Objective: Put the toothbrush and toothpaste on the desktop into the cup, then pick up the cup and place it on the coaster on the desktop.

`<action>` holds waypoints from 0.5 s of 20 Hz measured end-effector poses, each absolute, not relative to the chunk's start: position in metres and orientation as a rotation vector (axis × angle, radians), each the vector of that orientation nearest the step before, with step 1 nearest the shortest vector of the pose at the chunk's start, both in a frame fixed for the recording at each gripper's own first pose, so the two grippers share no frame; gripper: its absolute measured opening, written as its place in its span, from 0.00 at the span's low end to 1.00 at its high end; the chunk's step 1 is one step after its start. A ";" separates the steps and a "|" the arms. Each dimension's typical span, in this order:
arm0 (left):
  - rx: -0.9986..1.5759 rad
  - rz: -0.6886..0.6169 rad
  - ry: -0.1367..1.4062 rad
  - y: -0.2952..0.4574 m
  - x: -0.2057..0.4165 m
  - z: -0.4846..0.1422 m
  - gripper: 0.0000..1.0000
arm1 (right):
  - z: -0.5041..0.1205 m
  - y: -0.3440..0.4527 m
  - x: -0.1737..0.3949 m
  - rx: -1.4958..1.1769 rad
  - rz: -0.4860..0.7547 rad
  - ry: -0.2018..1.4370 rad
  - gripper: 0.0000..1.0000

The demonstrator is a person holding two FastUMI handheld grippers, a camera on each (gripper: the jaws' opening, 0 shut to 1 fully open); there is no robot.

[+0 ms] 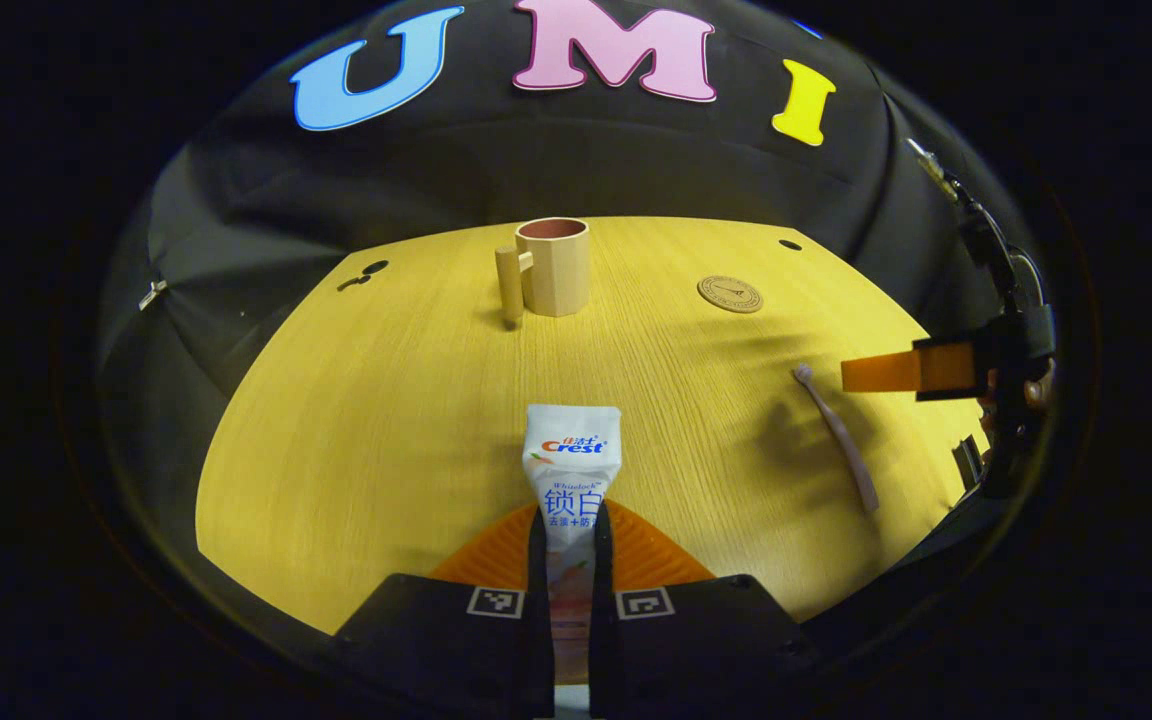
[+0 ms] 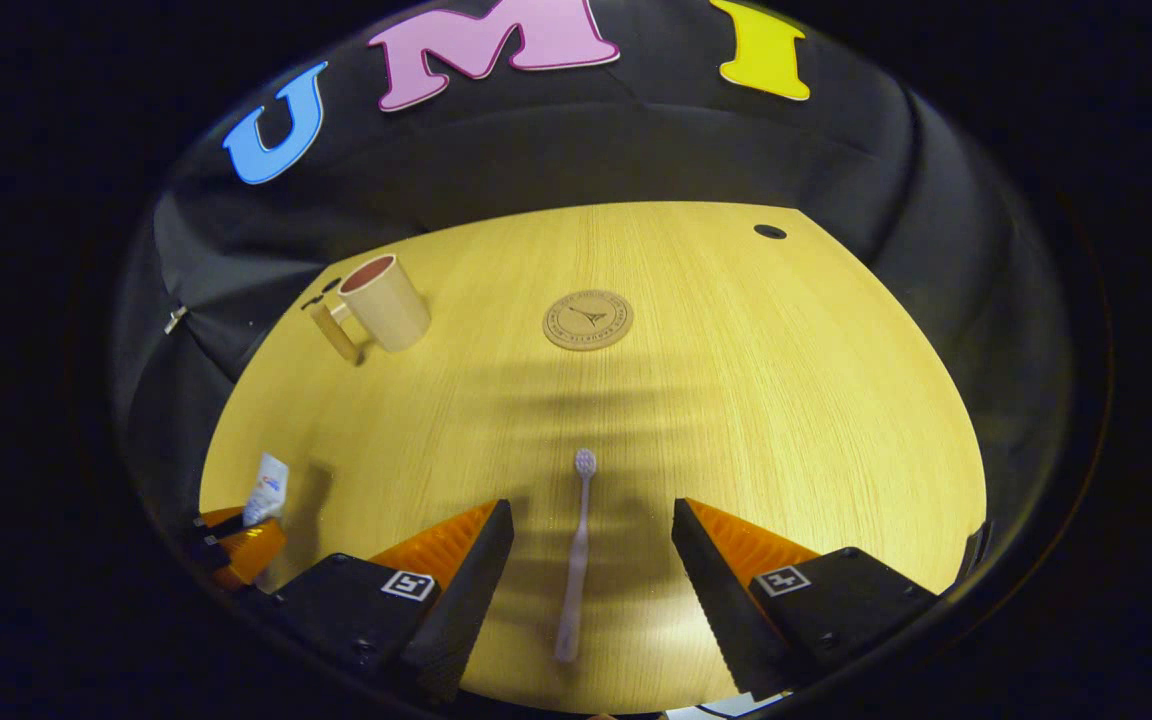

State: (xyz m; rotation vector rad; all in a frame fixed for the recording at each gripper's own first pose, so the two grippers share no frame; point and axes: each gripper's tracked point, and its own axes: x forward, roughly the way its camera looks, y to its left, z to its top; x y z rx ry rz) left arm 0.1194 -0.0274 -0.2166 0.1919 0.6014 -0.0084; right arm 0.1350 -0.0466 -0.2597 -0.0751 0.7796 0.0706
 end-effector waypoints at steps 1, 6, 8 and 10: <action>0.199 0.004 0.603 -0.025 0.116 -0.215 0.19 | -0.266 -0.048 0.132 -0.088 0.061 0.794 0.99; 0.165 0.007 0.592 -0.023 0.109 -0.207 0.19 | -0.293 -0.050 0.125 -0.122 0.044 0.858 0.99; 0.179 0.005 0.596 -0.021 0.109 -0.208 0.19 | -0.305 -0.050 0.124 -0.123 0.040 0.884 0.99; 0.192 0.002 0.600 -0.019 0.108 -0.207 0.19 | -0.305 -0.053 0.127 -0.136 0.031 0.871 0.99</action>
